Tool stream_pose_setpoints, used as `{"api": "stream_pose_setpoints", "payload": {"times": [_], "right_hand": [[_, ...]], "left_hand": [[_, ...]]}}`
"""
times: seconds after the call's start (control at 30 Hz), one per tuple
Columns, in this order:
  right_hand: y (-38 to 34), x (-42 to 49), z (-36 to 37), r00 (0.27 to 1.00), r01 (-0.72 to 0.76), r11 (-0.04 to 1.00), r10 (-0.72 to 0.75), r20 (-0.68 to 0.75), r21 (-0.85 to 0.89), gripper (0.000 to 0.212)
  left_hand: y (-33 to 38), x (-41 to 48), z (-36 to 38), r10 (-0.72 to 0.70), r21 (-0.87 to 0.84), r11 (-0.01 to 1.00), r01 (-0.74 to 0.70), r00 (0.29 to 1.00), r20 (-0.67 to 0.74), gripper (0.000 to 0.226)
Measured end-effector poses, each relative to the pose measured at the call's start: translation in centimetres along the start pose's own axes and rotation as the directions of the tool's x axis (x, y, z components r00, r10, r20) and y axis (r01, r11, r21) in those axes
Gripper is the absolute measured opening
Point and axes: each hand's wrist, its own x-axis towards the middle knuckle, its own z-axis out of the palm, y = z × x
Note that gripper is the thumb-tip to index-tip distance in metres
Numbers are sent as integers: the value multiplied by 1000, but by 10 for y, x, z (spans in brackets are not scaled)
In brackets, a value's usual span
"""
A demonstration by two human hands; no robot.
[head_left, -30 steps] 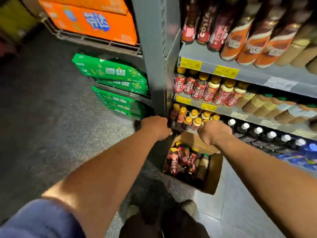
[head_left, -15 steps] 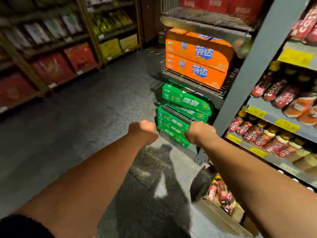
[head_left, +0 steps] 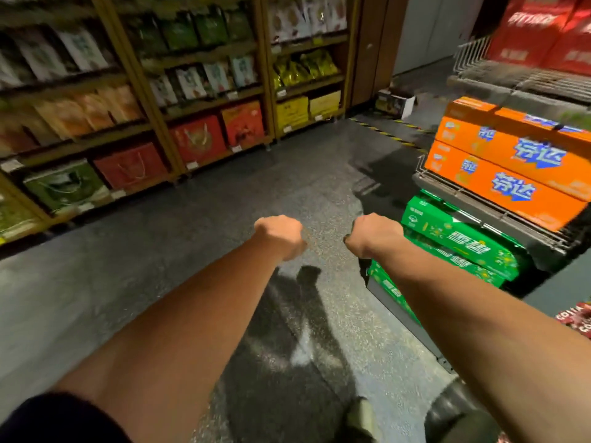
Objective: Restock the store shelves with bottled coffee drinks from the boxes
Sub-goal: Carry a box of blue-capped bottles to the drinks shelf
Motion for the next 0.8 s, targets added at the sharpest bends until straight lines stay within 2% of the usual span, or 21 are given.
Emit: {"api": "stream_pose_setpoints", "payload": {"times": [0.2,0.37,0.57,0.73,0.8], "right_hand": [[-36,119,-27,997,46,998,-43,64,-53,30],[-67,240,-67,996,85,995,-84,27,-50,25],[-111,368,-106,994,109,992,-108,25,-57,14],[-152,473,-112,995,84,994,-80,61,-68,28],[-163,516,-118,998,51,995,-47,53,-80,34]], "left_hand": [[-51,104,-30,32,-39,999,-32,999,4,32],[-100,213,-67,33,-124,992,-37,999,-34,35],[-163,327,-104,26,-91,995,-28,999,-24,39],[-216,439,-116,55,-54,997,-57,998,-26,28],[-237,490,-123,71,-45,996,-73,997,-42,33]]}}
